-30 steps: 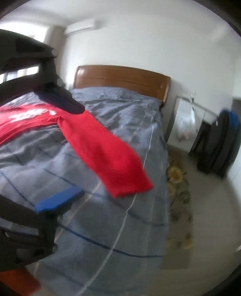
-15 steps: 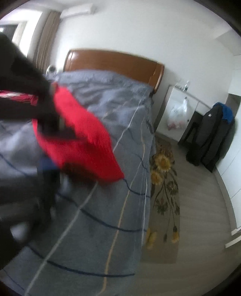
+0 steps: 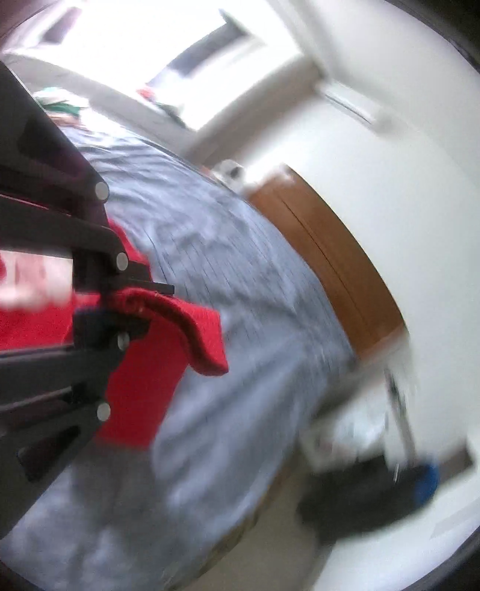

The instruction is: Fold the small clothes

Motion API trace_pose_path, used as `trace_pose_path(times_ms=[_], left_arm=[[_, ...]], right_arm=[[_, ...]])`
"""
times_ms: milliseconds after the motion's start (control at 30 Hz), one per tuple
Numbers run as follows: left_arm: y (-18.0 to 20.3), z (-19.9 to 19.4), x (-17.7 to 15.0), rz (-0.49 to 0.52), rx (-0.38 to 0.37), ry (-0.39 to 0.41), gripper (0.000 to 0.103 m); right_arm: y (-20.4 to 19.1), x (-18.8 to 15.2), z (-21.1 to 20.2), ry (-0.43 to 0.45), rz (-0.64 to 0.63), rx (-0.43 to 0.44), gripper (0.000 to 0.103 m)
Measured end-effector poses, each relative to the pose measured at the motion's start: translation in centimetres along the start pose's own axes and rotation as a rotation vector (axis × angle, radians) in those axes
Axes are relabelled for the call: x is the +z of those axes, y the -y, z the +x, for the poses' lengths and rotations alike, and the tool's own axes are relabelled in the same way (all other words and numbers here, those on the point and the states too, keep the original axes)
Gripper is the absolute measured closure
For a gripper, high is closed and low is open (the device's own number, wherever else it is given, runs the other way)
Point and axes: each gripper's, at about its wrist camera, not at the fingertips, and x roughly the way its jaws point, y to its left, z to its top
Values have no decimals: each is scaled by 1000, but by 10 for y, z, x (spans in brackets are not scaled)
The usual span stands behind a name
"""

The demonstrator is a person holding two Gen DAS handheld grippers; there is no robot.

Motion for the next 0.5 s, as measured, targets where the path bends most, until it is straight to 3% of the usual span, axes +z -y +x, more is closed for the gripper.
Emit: trace_pose_path(times_ms=[67, 133, 167, 200, 333, 500], left_arm=[[-3, 0, 0, 2, 9, -1, 1], [-5, 1, -1, -5, 6, -8, 1], [-7, 2, -1, -11, 6, -13, 1], [-8, 2, -2, -15, 6, -17, 1], [-12, 2, -1, -32, -9, -21, 1], [-11, 9, 2, -52, -30, -43, 1]], right_arm=[[-38, -14, 35, -57, -72, 12, 97], [-63, -37, 74, -153, -104, 52, 83], [-71, -53, 98, -228, -90, 88, 49], [-72, -66, 111, -265, -60, 113, 28], [-52, -111, 125, -311, 78, 174, 29], [1, -124, 98, -298, 90, 72, 28]])
